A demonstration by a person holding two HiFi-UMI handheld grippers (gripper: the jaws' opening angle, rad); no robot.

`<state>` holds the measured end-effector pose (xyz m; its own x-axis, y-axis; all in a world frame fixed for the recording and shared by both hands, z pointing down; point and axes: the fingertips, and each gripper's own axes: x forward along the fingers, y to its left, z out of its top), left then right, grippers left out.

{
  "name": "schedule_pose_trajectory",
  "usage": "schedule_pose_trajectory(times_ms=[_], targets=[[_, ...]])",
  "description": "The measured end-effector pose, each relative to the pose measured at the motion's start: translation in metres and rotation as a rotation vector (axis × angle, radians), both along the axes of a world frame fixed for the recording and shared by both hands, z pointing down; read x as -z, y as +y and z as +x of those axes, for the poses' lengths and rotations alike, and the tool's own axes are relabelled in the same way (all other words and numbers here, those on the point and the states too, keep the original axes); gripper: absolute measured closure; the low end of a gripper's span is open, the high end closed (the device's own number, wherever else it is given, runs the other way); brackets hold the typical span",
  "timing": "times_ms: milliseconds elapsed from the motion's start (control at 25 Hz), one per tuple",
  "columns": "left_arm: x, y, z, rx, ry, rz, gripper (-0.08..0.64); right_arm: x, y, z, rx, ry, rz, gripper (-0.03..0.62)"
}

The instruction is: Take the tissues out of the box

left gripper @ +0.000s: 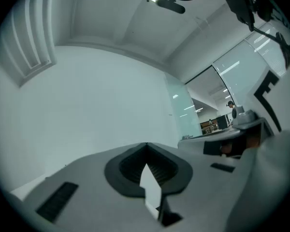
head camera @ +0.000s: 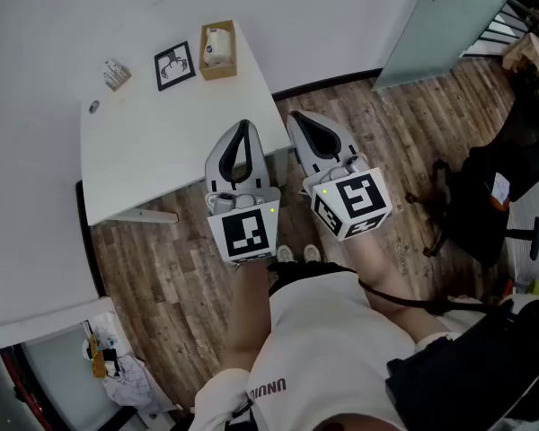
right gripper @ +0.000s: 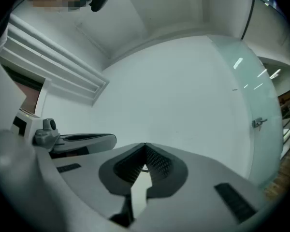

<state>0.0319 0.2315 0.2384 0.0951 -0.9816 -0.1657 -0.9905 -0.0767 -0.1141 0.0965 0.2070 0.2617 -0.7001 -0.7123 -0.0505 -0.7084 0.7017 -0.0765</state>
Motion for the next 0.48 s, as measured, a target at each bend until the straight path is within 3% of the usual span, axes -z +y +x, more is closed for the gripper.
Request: schedule_pose_trajectory(times_ms=[480], targets=[[0.0067, -0.0058, -0.0010, -0.003, 0.001, 0.016, 0.548, 0.0016, -0.0060, -0.0019, -0.002, 0.000, 0.003, 0.574]])
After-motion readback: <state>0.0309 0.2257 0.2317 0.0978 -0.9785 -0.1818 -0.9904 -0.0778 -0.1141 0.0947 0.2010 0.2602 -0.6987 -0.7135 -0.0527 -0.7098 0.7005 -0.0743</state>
